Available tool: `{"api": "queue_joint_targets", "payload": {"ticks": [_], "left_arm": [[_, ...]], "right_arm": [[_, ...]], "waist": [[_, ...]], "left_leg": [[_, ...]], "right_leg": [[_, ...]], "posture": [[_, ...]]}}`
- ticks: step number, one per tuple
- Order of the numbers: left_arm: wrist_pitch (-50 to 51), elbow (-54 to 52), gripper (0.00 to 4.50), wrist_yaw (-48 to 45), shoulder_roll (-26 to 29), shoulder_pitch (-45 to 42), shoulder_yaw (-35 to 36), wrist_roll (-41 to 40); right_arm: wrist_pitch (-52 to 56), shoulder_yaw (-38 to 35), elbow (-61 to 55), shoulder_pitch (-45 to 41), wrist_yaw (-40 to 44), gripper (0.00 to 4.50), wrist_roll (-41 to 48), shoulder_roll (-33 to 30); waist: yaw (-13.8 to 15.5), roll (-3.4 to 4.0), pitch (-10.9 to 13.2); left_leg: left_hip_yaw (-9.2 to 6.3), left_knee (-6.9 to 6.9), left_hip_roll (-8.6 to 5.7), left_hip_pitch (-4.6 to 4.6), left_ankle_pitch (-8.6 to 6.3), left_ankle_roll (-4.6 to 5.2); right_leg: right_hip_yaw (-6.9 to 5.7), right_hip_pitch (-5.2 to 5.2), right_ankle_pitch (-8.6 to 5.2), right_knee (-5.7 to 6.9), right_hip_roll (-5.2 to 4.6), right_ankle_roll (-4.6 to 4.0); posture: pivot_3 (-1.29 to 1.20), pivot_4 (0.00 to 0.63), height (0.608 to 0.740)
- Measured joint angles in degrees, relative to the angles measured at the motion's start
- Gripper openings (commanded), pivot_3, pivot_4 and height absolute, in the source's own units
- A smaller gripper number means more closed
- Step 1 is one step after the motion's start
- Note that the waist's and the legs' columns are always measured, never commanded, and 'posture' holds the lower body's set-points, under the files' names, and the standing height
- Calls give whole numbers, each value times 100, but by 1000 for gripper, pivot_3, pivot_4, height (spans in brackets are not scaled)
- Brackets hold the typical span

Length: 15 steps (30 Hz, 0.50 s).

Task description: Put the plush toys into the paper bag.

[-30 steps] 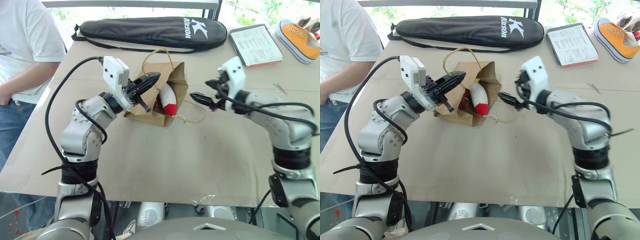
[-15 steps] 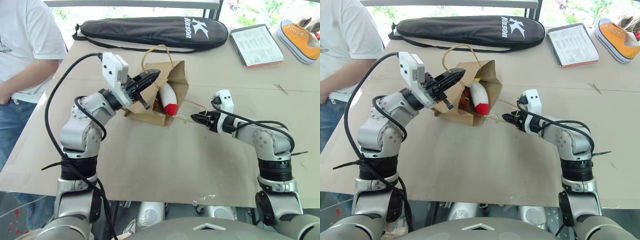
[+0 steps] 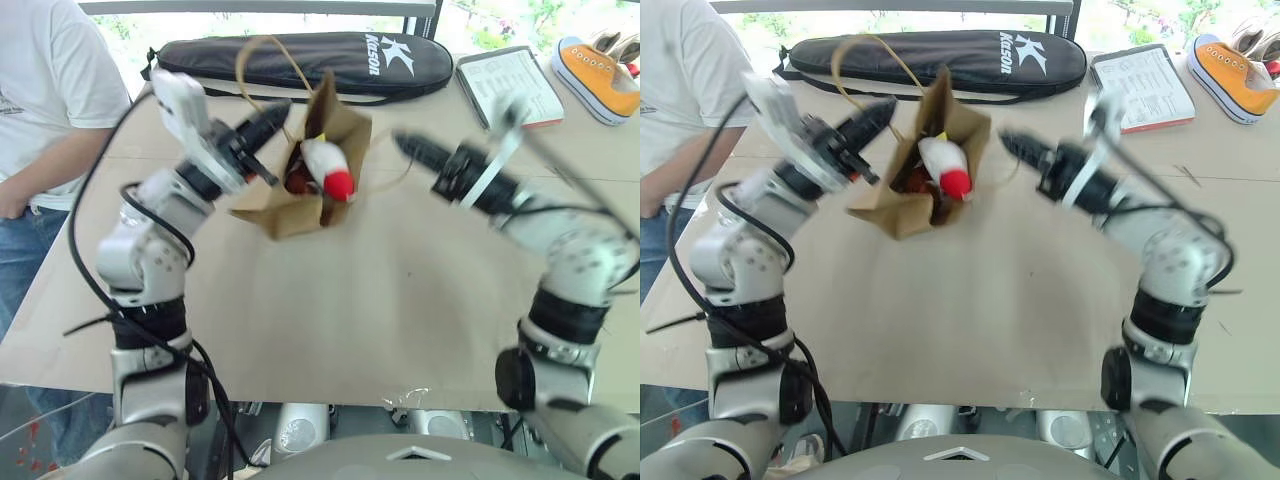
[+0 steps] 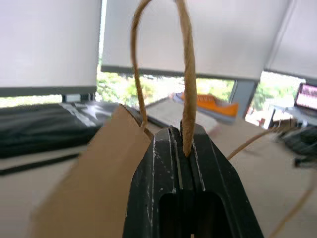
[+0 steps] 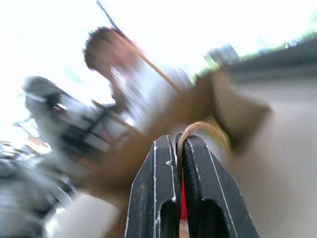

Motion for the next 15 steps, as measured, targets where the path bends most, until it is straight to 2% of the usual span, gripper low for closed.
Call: {"api": "queue_joint_targets", "payload": {"ticks": [3, 5, 8, 15], "left_arm": [[26, 357, 0, -372, 482, 224, -219, 294], [38, 651, 0, -451, 411, 478, -495, 515], [2, 818, 0, -491, 341, 547, -756, 715], [-169, 767, 0, -781, 102, 101, -755, 582]], "right_arm": [[370, 36, -385, 447, -348, 58, 342, -660], [539, 78, -187, 938, -668, 58, 303, -730], [564, 160, -208, 1056, -800, 58, 271, -927], [148, 94, -686, 825, -1299, 58, 1409, -1002]], "waist": [[11, -9, -21], [18, -8, -13], [9, -9, -7], [12, -10, -7]], "left_leg": [[3, -31, -6, 10, -1, 1], [18, -28, -8, -12, 0, 0], [23, -11, -6, -17, 0, 1], [21, -9, -1, -11, -1, 2]], "right_leg": [[-2, 9, -1, -16, -5, -1], [10, -7, 0, -17, -11, 0], [15, -15, 0, -17, -10, 1], [15, -12, 0, -12, -5, 1]], "posture": [[0, 150, 740], [0, 150, 740], [0, 150, 740], [0, 150, 740]]}}
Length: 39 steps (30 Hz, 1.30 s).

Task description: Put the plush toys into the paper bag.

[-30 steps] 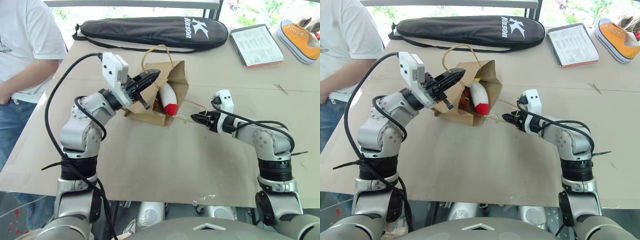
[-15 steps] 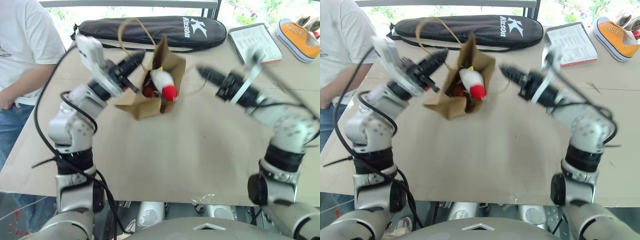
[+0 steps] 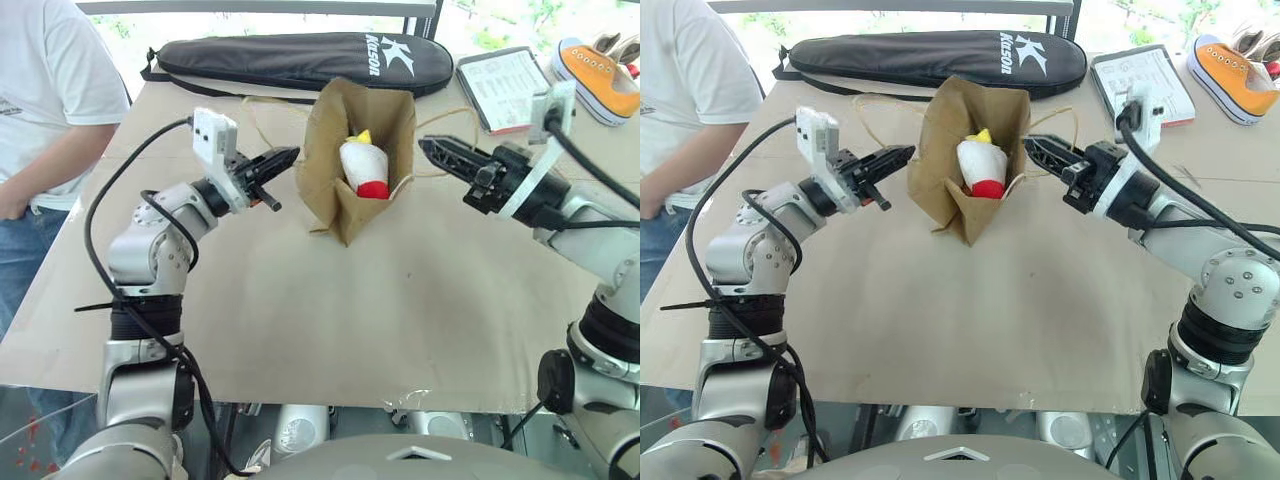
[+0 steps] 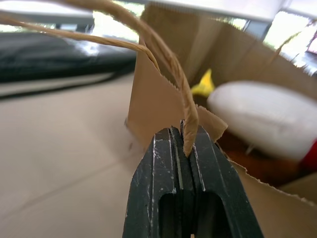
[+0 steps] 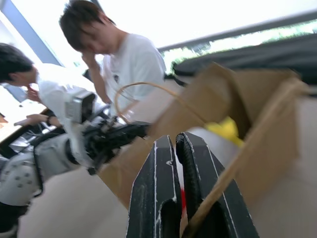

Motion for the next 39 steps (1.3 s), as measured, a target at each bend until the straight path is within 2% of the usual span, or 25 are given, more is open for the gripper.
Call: {"api": "queue_joint_targets", "payload": {"ticks": [3, 6, 9, 15, 19, 20, 21, 22, 23, 25, 26, 29, 32, 34, 36, 37, 39], "left_arm": [[2, -9, 0, -68, -4, -198, 68, -117], [-51, 108, 0, -72, -80, -760, 125, -121], [-296, 106, 0, -181, -61, -1072, 78, -1], [-669, 52, 0, -526, -231, -1189, -603, 429], [-1155, 465, 0, -822, -270, -1162, -881, 809], [-1221, 614, 0, -864, -275, -1137, -886, 864], [-1332, 839, 0, -945, -285, -1120, -906, 948], [-1421, 973, 0, -998, -281, -1120, -930, 1022], [-1564, 1206, 344, -1152, -274, -1137, -939, 1092], [-1611, 1537, 1007, -1540, -140, -1176, -937, 1095], [-1607, 1652, 1601, -1721, -52, -1195, -914, 1061], [-1524, 1878, 2934, -1894, 100, -1294, -728, 991], [-1003, 1812, 4441, -2148, 417, -1218, -447, 620], [-654, 1603, 4441, -2380, 678, -955, -232, 355], [-376, 1325, 4500, -2553, 801, -617, -186, 171], [-362, 1310, 4500, -2563, 804, -591, -186, 162], [-129, 863, 4500, -2581, 799, -126, -193, 41]], "right_arm": [[-148, 28, -24, -94, -324, 58, 451, -236], [-562, 148, -80, -805, -822, 58, 1170, -536], [-715, 371, -205, -909, -1007, 58, 1421, -787], [-1117, 1167, -271, -1131, -1605, 58, 1599, -821], [-1072, 1708, -288, -696, -1261, 1275, 782, -1231], [-1059, 1759, -262, -598, -1171, 1991, 642, -1304], [-1061, 1795, -253, -517, -1026, 2295, 462, -1384], [-1062, 1823, -256, -517, -943, 2854, 371, -1445], [-1081, 1827, -288, -522, -786, 3321, 219, -1536], [-1087, 1793, -399, -501, -447, 3331, 131, -1869], [-1082, 1681, -481, -427, -238, 3331, 179, -2095], [-1066, 1242, -612, -125, 262, 3331, 272, -2712], [-1016, 693, -765, 435, 792, 3331, 294, -3395], [-1010, 354, -852, 867, 1101, 3331, 285, -3673], [-1081, 259, -915, 1123, 1346, 2385, 147, -3744], [-1085, 256, -917, 1137, 1358, 2123, 140, -3744], [-1307, 380, -998, 1473, 1677, 1142, -462, -3808]], "waist": [[-4, 1, 1], [-4, -2, 9], [0, -3, 7], [-2, -3, 8], [10, -3, 7], [7, -3, 8], [6, -3, 8], [4, -3, 8], [-1, -3, 8], [-5, -2, 8], [-1, -2, 8], [20, -3, 9], [18, -3, 9], [-10, -3, 8], [-8, -2, 8], [-6, -2, 8], [6, -6, 6]], "left_leg": [[3, 1, -1, -3, 0, 0], [-6, 5, 1, -3, 0, 0], [-4, 5, 0, -3, 0, 1], [-1, 6, 1, -4, 0, 1], [0, 8, -1, -6, 0, 2], [2, 8, -1, -7, 0, 2], [0, 10, 0, -10, 0, 2], [0, 11, 0, -11, 0, 2], [-2, 11, 1, -11, -1, 2], [-4, 10, 2, -18, -1, 3], [-12, 11, 3, -25, -1, 3], [-26, 21, 3, -44, -1, 4], [-41, 28, 2, -58, -3, 6], [-41, 27, 3, -54, -2, 5], [-45, 28, 5, -49, -2, 4], [-46, 28, 4, -49, -2, 4], [-49, 33, 3, -46, -2, 5]], "right_leg": [[4, -2, 0, 0, -2, 0], [-5, -1, 0, 2, 2, 0], [-2, 1, 0, -2, 1, 0], [2, 0, 0, -1, 0, 0], [1, 0, 0, -4, 0, 0], [2, -1, 0, -4, 1, 0], [1, -3, 0, -4, 1, 0], [1, -6, 0, -2, 2, 0], [1, -6, 0, -2, 5, 0], [-2, -11, 0, -3, 6, 0], [-9, -13, 0, -6, 6, 0], [-24, -15, 0, -15, 3, 0], [-37, -16, 0, -18, -1, 1], [-36, -15, 0, -16, -3, 0], [-37, -13, 0, -9, -2, 0], [-37, -13, 0, -9, -2, 0], [-35, -7, 0, -7, -3, 0]], "posture": [[0, 150, 740], [0, 150, 740], [0, 150, 740], [0, 150, 740], [0, 150, 740], [0, 150, 740], [0, 150, 740], [0, 150, 740], [0, 150, 740], [0, 150, 740], [0, 150, 740], [0, 150, 740], [0, 150, 740], [0, 150, 740], [0, 150, 740], [0, 150, 740], [0, 150, 740]]}}
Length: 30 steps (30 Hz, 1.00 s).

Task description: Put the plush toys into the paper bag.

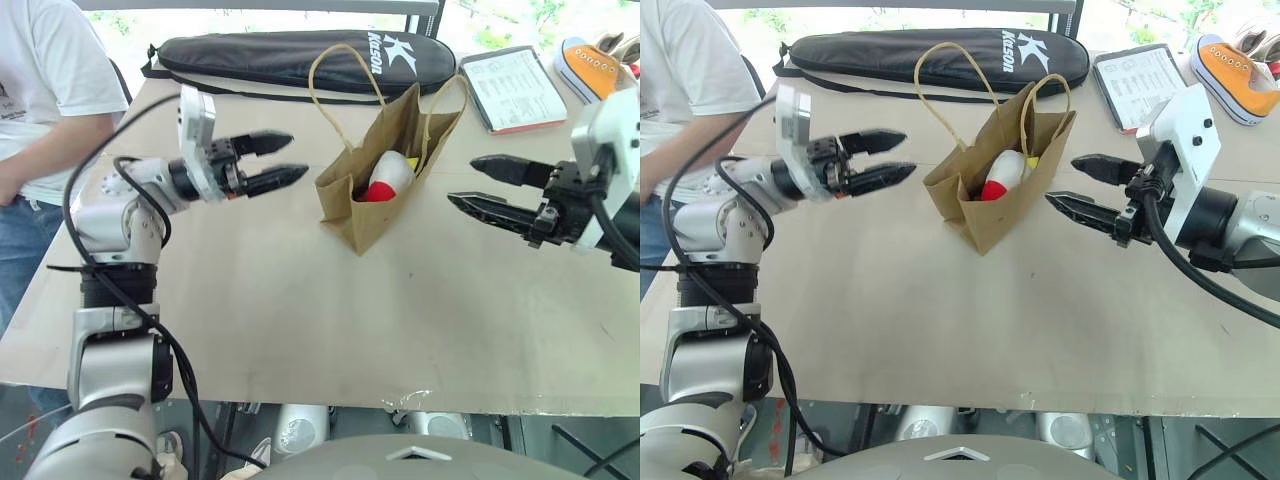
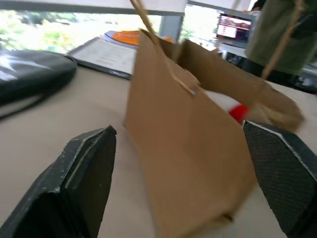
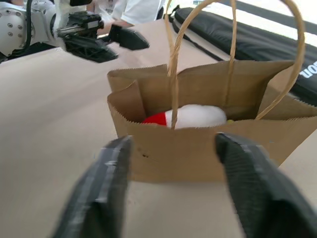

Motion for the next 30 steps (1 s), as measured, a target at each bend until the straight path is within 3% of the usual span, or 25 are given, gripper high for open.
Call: {"api": "queue_joint_targets", "payload": {"ticks": [2, 6, 10, 15, 30], "left_arm": [[1, -393, 4500, 96, -75, 435, -87, 57], [-40, -759, 4500, 611, -498, 686, -314, 261], [-162, -1135, 4500, 1053, -738, 783, -463, 421], [-116, -1745, 4500, 1562, -955, 1082, -530, 433], [-257, -2792, 4500, 2396, -832, 1874, -651, 876]], "right_arm": [[-294, 693, 69, 198, 205, 152, -924, 117], [-1005, 2233, 709, -275, 400, 62, -2593, 976], [-1627, 2969, 1483, -717, 568, 62, -3646, 1741], [-1973, 3276, 1982, -976, 954, 62, -4171, 2486], [-1903, 3322, 1982, -899, 1223, 62, -4434, 3327]], "waist": [[1, -2, -1], [5, -1, 0], [5, 0, 0], [7, 0, 0], [12, 2, -1]], "left_leg": [[2, 3, -4, 1, 0, 0], [2, 15, -7, -1, 1, 0], [0, 14, -7, -3, 2, -2], [-6, 9, -5, -9, 2, -3], [-5, 9, -6, 0, 3, -5]], "right_leg": [[8, 2, 0, 0, -2, 0], [6, -3, 1, 11, 7, 0], [3, -4, 0, 7, 10, 0], [-4, -7, 0, 6, 7, 0], [-10, -2, 1, 13, 2, 0]], "posture": [[0, 150, 740], [0, 150, 740], [0, 150, 740], [0, 150, 740], [0, 150, 740]]}}
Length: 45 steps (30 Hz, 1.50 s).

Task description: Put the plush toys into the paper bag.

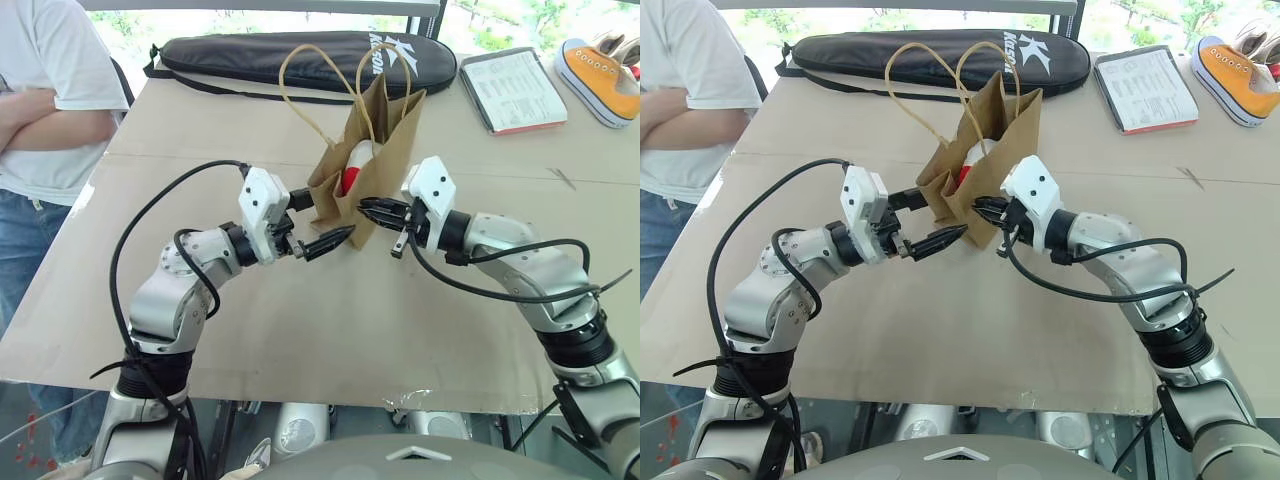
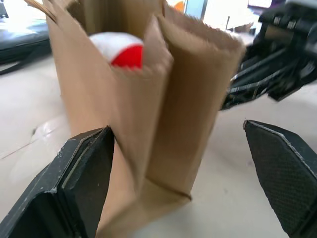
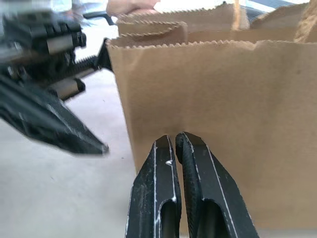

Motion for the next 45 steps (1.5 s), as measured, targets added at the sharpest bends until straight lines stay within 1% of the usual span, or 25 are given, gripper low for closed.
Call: {"api": "queue_joint_targets", "payload": {"ticks": [3, 8, 10, 12, 14, 15, 19, 20, 21, 25, 27, 28, 29, 30, 31, 32, 33, 34, 35, 37, 38, 39, 40, 42, 45], "left_arm": [[-162, 0, 4500, 337, -228, 0, -169, 331], [-209, 4, 4500, 1091, -806, -25, -379, 690], [-217, 24, 4500, 1331, -938, -118, -449, 867], [-395, 148, 3988, 1622, -1021, -228, -529, 1190], [-672, 316, 3280, 1804, -1082, -269, -526, 1434], [-850, 439, 2681, 1853, -1080, -284, -531, 1564], [-1275, 816, 754, 1830, -1100, -338, -535, 1712], [-1412, 974, 330, 1749, -1095, -402, -538, 1729], [-1521, 1095, 45, 1693, -1079, -457, -534, 1731], [-2001, 1599, 45, 1153, -825, -729, -529, 1711], [-2373, 1968, 45, 554, -628, -916, -532, 1581], [-2534, 2211, 45, -14, -472, -1077, -517, 1335], [-2574, 2253, 45, -228, -412, -1128, -509, 1235], [-2558, 2336, 45, -682, -353, -1216, -498, 950], [-2486, 2387, 45, -1397, -183, -1337, -496, 561], [-2397, 2390, 45, -1789, -63, -1393, -487, 336], [-2151, 2392, 45, -2450, 185, -1506, -482, 0], [-2105, 2396, 45, -2563, 243, -1521, -472, -50], [-1988, 2461, 45, -2906, 377, -1619, -485, -151], [-1858, 2768, 45, -3617, 667, -1874, -578, -194], [-1864, 3073, 45, -4000, 807, -2042, -593, -176], [-1895, 3198, 45, -4115, 810, -2110, -596, -157], [-2090, 3621, 45, -4361, 706, -2341, -653, -55], [-2287, 3963, 45, -4490, 587, -2482, -733, 44], [-3011, 4763, 45, -4607, 216, -2754, -816, 400]], "right_arm": [[5, -4, 0, -1, 0, 62, 6, 195], [19, -142, 1, 0, 1, 62, -4, 282], [32, -228, 0, 6, -1, 62, -6, 280], [138, -367, -79, 114, -6, 0, -2, 178], [325, -573, -270, 295, -14, 0, 45, -46], [454, -751, -402, 379, -27, 0, 116, -164], [757, -1314, -914, 583, -117, 0, 352, -425], [818, -1471, -1080, 707, -127, 0, 393, -541], [869, -1565, -1161, 806, -132, 0, 406, -616], [951, -1787, -1262, 1122, -174, 0, 425, -776], [953, -1858, -1289, 1210, -188, 0, 428, -808], [953, -1952, -1333, 1263, -196, 0, 433, -825], [953, -1991, -1357, 1286, -199, 0, 433, -846], [937, -2072, -1406, 1356, -188, 0, 450, -885], [923, -2210, -1442, 1497, -145, 0, 490, -948], [908, -2301, -1451, 1590, -120, 0, 515, -986], [877, -2553, -1485, 1833, -48, 0, 612, -1037], [876, -2607, -1491, 1879, -21, 0, 626, -1052], [858, -2810, -1557, 2101, 68, 0, 716, -1126], [805, -3436, -1792, 2806, 433, 0, 1051, -1297], [766, -3871, -1963, 3348, 694, 0, 1222, -1423], [740, -4031, -2024, 3550, 789, 0, 1257, -1466], [655, -4469, -2223, 4088, 1024, 0, 1306, -1561], [554, -4742, -2382, 4371, 1153, 0, 1327, -1599], [456, -5077, -2660, 4696, 1201, 0, 1497, -1595]], "waist": [[15, 0, 0], [16, 0, 0], [17, 0, -1], [15, 1, -2], [31, 1, -2], [36, 1, -2], [37, 1, -2], [40, 1, -2], [44, 1, -2], [40, 1, -2], [35, 1, -2], [36, 1, -2], [37, 1, -2], [37, 1, -2], [38, 1, -2], [40, 1, -2], [44, 1, -2], [41, 1, -2], [46, 2, -2], [105, 2, -2], [127, 4, -3], [136, 7, -5], [161, 9, -6], [142, 7, -7], [108, 3, -8]], "left_leg": [[1, 1, -4, -1, 0, 0], [-1, 1, -3, 0, 0, 0], [-1, 1, -3, 0, 0, 0], [0, 1, -3, 0, 0, 0], [0, 1, -3, -1, 0, 1], [1, 1, -4, -1, -1, 1], [0, 0, -3, 1, -1, 1], [-1, 0, -3, 0, -1, 1], [0, 0, -3, 0, -1, 1], [5, 0, -4, 1, -1, 1], [4, 0, -4, 3, -1, 1], [5, 0, -3, 2, 0, 1], [5, 0, -3, 2, 0, 1], [6, 1, -3, 1, -1, 1], [1, 2, -3, -5, 0, 1], [3, 2, -3, -4, 0, 1], [1, 2, -4, -5, 0, 1], [2, 2, -4, -2, 0, 1], [2, 1, -4, -2, 0, 1], [-3, 2, -4, -3, -1, 1], [-1, 2, -3, 1, -1, 2], [-2, 2, -6, 0, -1, 2], [-3, 7, -7, 3, -2, 4], [-1, 12, -8, 7, -14, 23], [8, 14, -8, 31, -17, 29]], "right_leg": [[1, 2, 0, -1, -3, 0], [-1, 1, 0, 2, -2, 0], [-1, 2, 0, 2, -2, 0], [-1, 2, 0, 1, -2, 0], [-1, 2, 0, 0, -4, 0], [-1, 1, 0, 0, -6, 0], [-3, 2, 0, 1, -6, 0], [-3, 2, 0, 0, -5, 0], [-4, 2, 0, 0, -5, 0], [0, 2, 0, -1, -2, 0], [0, 2, 0, 0, 0, 0], [0, 2, 0, 0, 2, 0], [-1, 2, 0, -2, 2, 0], [1, 2, 0, -2, 1, 0], [-6, 2, 0, -7, 2, 0], [-6, 2, 0, -7, 1, 1], [-6, 2, 0, -7, 2, 1], [-5, 2, 0, -8, 3, 1], [-4, 3, -1, -7, 3, 1], [-8, 5, -1, -9, 11, 1], [-6, 8, -1, -11, 12, 1], [-6, 10, -1, -12, 11, 1], [-6, 16, -1, -13, 10, 2], [0, 23, -1, -11, 11, 2], [19, 35, 0, -2, 16, 2]], "posture": [[0, 150, 740], [0, 150, 740], [0, 150, 740], [0, 150, 740], [0, 150, 740], [0, 150, 740], [0, 150, 740], [0, 150, 740], [0, 150, 740], [0, 150, 740], [0, 150, 740], [0, 150, 740], [0, 150, 740], [0, 150, 740], [0, 150, 740], [0, 150, 740], [0, 150, 740], [0, 150, 740], [0, 150, 740], [0, 150, 740], [0, 150, 740], [0, 150, 740], [0, 150, 740], [0, 150, 740], [0, 150, 740]]}}
